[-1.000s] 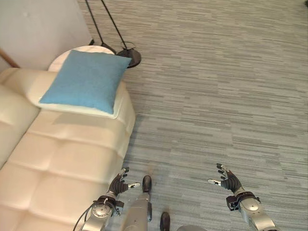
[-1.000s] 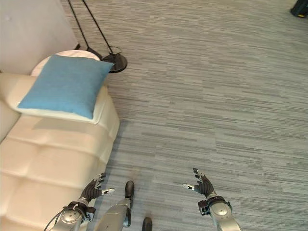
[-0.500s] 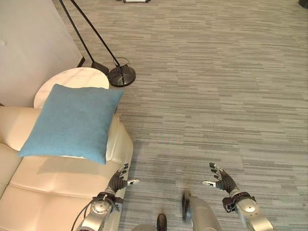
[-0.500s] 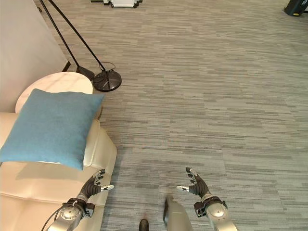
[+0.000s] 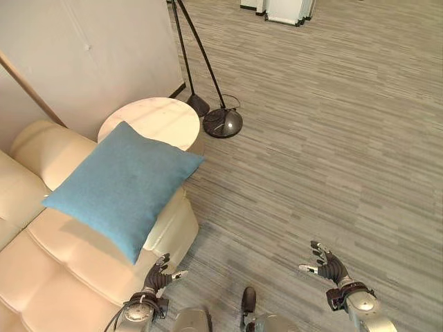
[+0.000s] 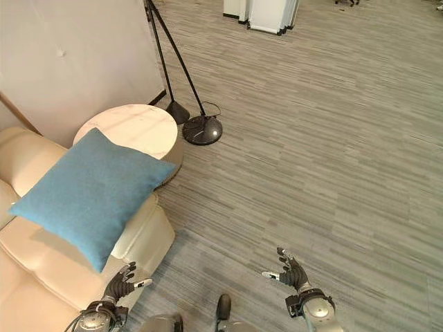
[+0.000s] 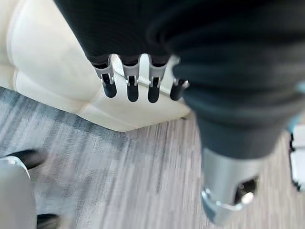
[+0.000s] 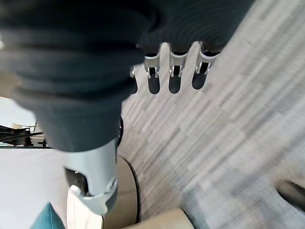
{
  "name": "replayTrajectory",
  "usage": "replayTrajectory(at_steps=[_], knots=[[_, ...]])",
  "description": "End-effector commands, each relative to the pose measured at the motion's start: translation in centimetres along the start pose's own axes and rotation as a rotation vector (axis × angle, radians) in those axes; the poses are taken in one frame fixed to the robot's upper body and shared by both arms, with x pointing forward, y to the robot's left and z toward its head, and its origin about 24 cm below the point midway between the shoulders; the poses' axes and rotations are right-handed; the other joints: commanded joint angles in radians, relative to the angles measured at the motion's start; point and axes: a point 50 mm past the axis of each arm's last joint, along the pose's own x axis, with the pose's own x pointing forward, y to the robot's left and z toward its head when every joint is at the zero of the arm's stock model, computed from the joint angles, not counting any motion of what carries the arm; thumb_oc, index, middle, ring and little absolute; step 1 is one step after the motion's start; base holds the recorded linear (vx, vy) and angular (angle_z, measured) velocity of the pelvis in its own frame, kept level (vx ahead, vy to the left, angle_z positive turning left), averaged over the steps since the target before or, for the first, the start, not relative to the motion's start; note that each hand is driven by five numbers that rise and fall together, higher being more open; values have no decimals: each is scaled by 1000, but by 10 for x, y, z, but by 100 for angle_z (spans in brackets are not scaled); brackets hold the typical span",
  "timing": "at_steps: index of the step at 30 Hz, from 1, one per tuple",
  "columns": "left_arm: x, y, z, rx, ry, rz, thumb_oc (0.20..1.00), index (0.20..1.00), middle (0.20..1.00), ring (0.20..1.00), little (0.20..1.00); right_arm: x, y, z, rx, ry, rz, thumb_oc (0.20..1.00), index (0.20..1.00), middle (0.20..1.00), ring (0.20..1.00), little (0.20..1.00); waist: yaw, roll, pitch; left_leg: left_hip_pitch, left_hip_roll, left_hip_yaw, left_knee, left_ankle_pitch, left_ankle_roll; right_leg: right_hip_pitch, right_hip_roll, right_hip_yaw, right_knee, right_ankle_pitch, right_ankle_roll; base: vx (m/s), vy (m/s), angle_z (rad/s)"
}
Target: Pick up all the scattered cushions and arrange them neatly on the sofa.
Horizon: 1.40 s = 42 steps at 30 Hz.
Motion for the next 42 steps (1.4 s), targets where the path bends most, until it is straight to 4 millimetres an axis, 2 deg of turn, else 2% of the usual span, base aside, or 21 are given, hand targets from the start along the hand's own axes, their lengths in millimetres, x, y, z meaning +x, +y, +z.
replayTrajectory(at_steps=[1,2,4,5,10,13,14,16,17,18,19,21,22,23,25,26,28,33,37,38,42], knots=[[2,18,8,-104,-46,108,1000,1000,1000,1000,1000,-9,-14,5,-10,-56,-49,1000,1000,1000,1000,1000,-19,24,-15,23,43,63,12,104,-31,59,-70,-39,155,-205,165,223,43,10],[2,18,8,-104,-46,108,1000,1000,1000,1000,1000,-9,-14,5,-11,-55,-48,1000,1000,1000,1000,1000,-20,23,-15,25,41,62,10,105,-32,61,-72,-40,155,-206,166,295,80,36],[-1,21,0,-133,-12,137,1000,1000,1000,1000,1000,-11,-13,2,-11,-48,-47,1000,1000,1000,1000,1000,-27,30,-22,22,73,167,-8,129,-33,92,-78,-77,169,-219,168,271,136,37],[-3,23,-7,-148,11,151,1000,1000,1000,1000,1000,-11,-12,1,-18,-41,-42,1000,1000,1000,1000,1000,-21,32,-26,33,66,172,-4,125,-33,109,-86,-84,177,-227,173,241,162,34],[-15,30,-36,-187,120,212,1000,1000,1000,1000,1000,-8,-4,6,-35,-55,-11,1000,1000,1000,1000,1000,12,24,-60,47,14,138,22,68,3,139,-143,-96,201,-228,200,243,208,30],[-17,36,-42,-201,146,241,1000,1000,1000,1000,1000,-2,2,14,-38,-82,6,1000,1000,1000,1000,1000,34,12,-65,72,-37,108,14,25,42,99,-189,-89,321,-175,233,150,191,16],[-17,36,-42,-202,146,242,1000,1000,1000,1000,1000,-1,2,14,-38,-82,6,1000,1000,1000,1000,1000,34,12,-66,72,-38,109,13,24,43,98,-191,-89,324,-176,234,82,146,55],[-17,39,-43,-201,152,252,1000,1000,1000,1000,1000,3,6,23,-39,-112,16,1000,1000,1000,1000,1000,41,10,-54,102,-72,82,4,-1,75,40,-226,-75,453,-111,256,106,155,61],[-17,41,-42,-197,149,258,1000,1000,1000,1000,1000,5,10,28,-37,-132,25,1000,1000,1000,1000,1000,37,24,-44,126,-74,51,-12,9,97,-21,-201,-45,528,-75,237,144,117,40],[-17,39,-42,-199,148,254,1000,1000,1000,1000,1000,5,11,28,-36,-133,31,1000,1000,1000,1000,1000,31,31,-38,144,-80,24,-27,10,97,-49,-176,-18,532,-93,228,103,61,54],[-17,39,-42,-200,148,254,1000,1000,1000,1000,1000,5,11,28,-36,-133,31,1000,1000,1000,1000,1000,30,31,-38,145,-80,24,-27,11,97,-48,-177,-18,532,-94,228,113,-5,83],[-18,38,-46,-192,162,248,1000,1000,1000,1000,1000,6,14,28,-34,-135,39,1000,1000,1000,1000,1000,21,39,-31,162,-89,-31,-43,19,91,-84,-133,17,465,-126,215,150,-70,112],[-17,37,-46,-179,169,239,1000,1000,1000,1000,1000,6,14,30,-38,-141,43,1000,1000,1000,1000,1000,6,39,-18,173,-101,-86,-48,22,88,-122,-94,76,398,-137,208,200,-155,100],[-15,35,-46,-158,175,232,1000,1000,1000,1000,1000,6,15,28,-41,-135,49,1000,1000,1000,1000,1000,-15,33,-4,189,-121,-156,-54,21,82,-156,-45,178,320,-123,217,142,-130,90],[-15,35,-46,-158,175,232,1000,1000,1000,1000,1000,6,15,29,-41,-135,49,1000,1000,1000,1000,1000,-15,33,-6,186,-121,-156,-55,22,82,-158,-45,178,318,-120,217,50,-75,117],[-13,34,-42,-130,166,212,1000,1000,1000,1000,1000,6,13,26,-38,-127,40,1000,1000,1000,1000,1000,-17,20,-6,180,-137,-206,-51,23,74,-143,-35,212,282,-109,222,54,-138,154],[-12,33,-42,-116,165,205,1000,1000,1000,1000,1000,4,14,26,-38,-133,39,1000,1000,1000,1000,1000,-9,9,-19,172,-144,-223,-52,19,61,-100,-52,178,213,-108,210,68,-164,91],[-14,38,-42,-102,156,204,1000,1000,1000,1000,1000,4,9,33,-40,-157,41,1000,1000,1000,1000,1000,4,11,-49,178,-138,-244,-52,16,40,-20,-53,124,130,-103,191,111,-121,48],[-16,55,-37,-63,138,232,1000,1000,1000,1000,1000,7,10,50,-8,-217,70,1000,1000,1000,1000,1000,24,14,-58,188,-139,-265,-49,13,28,24,-53,80,99,-112,179,114,-31,45],[-15,71,-30,-27,121,260,1000,1000,1000,1000,1000,13,15,63,19,-253,102,1000,1000,1000,1000,1000,33,17,-61,195,-140,-275,-57,13,27,33,-52,65,95,-118,176,82,16,27],[-13,88,-22,22,113,285,1000,1000,1000,1000,1000,20,20,76,28,-275,135,1000,1000,1000,1000,1000,38,18,-61,198,-139,-279,-67,14,27,31,-52,58,93,-122,174,46,22,13]])
